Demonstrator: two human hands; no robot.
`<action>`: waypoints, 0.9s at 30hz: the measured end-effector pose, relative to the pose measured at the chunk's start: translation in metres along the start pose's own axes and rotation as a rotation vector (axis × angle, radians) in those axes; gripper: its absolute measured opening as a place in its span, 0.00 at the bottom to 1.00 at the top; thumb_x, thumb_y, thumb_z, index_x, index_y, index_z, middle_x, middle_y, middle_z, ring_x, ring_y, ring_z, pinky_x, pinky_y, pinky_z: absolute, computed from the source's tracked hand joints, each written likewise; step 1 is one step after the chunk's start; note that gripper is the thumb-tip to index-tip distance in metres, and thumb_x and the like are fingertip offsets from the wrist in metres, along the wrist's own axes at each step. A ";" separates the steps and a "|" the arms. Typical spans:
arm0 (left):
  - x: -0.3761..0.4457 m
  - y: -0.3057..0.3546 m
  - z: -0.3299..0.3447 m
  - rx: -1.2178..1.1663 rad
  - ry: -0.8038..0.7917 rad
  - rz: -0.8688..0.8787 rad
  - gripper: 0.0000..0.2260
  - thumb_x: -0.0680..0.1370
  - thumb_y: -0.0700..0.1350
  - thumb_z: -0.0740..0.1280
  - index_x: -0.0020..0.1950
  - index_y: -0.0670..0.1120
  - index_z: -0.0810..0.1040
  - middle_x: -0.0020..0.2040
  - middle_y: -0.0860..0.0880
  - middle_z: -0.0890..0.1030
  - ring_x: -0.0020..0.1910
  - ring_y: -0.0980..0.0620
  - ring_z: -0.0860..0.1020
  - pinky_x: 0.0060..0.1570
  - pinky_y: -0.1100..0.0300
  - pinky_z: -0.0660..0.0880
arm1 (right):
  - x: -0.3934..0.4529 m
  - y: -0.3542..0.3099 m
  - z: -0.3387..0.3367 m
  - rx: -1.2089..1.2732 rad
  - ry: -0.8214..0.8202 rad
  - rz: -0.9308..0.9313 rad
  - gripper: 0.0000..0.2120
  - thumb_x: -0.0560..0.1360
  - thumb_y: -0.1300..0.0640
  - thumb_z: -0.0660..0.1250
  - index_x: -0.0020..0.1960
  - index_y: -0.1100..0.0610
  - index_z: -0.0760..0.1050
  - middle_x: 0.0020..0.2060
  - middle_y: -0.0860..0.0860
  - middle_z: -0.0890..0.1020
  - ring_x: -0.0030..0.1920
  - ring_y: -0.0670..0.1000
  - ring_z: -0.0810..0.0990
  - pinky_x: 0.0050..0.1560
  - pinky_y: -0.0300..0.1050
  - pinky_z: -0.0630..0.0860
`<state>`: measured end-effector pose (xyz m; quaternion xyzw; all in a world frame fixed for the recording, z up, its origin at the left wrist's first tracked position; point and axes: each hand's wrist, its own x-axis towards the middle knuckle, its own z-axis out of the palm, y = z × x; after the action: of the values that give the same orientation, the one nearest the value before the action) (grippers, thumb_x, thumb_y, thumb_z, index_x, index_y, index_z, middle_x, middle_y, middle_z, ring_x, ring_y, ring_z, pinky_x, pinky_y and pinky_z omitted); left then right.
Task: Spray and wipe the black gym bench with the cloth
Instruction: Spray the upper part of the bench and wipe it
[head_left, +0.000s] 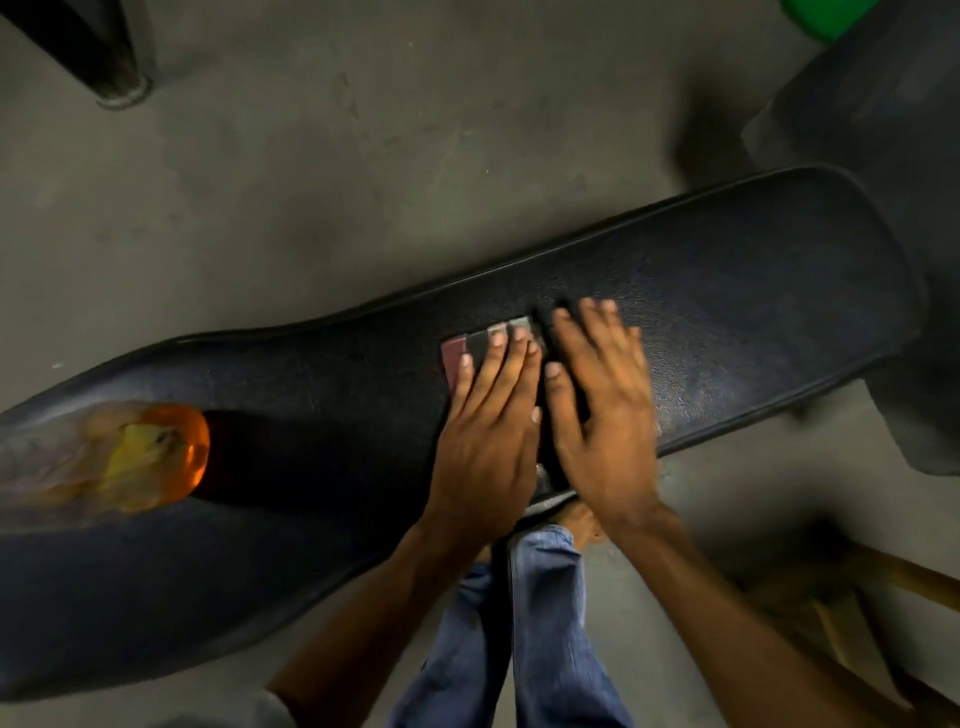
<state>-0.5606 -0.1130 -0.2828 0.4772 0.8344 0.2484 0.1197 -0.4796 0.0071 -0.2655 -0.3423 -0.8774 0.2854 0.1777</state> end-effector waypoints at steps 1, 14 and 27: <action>0.002 -0.004 -0.004 -0.053 0.030 0.001 0.24 0.87 0.42 0.53 0.83 0.37 0.62 0.86 0.40 0.60 0.87 0.45 0.55 0.85 0.40 0.53 | 0.000 -0.007 0.004 -0.015 -0.050 -0.059 0.23 0.86 0.55 0.61 0.81 0.56 0.71 0.83 0.56 0.69 0.86 0.56 0.61 0.87 0.60 0.54; -0.007 -0.034 -0.015 0.159 0.138 -0.306 0.26 0.87 0.45 0.55 0.84 0.39 0.61 0.85 0.41 0.62 0.86 0.45 0.58 0.85 0.41 0.54 | 0.038 0.009 0.026 -0.374 -0.269 -0.243 0.30 0.88 0.47 0.51 0.88 0.55 0.54 0.88 0.55 0.56 0.88 0.58 0.51 0.86 0.62 0.54; -0.008 -0.039 -0.013 0.228 0.117 -0.283 0.25 0.87 0.47 0.53 0.83 0.38 0.65 0.85 0.41 0.63 0.86 0.44 0.58 0.86 0.43 0.53 | 0.007 -0.027 0.032 -0.391 -0.230 0.095 0.40 0.85 0.32 0.50 0.88 0.53 0.51 0.88 0.57 0.52 0.88 0.63 0.46 0.87 0.64 0.47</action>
<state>-0.5912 -0.1398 -0.2922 0.3501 0.9216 0.1601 0.0500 -0.5142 -0.0159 -0.2723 -0.3761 -0.9135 0.1550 -0.0067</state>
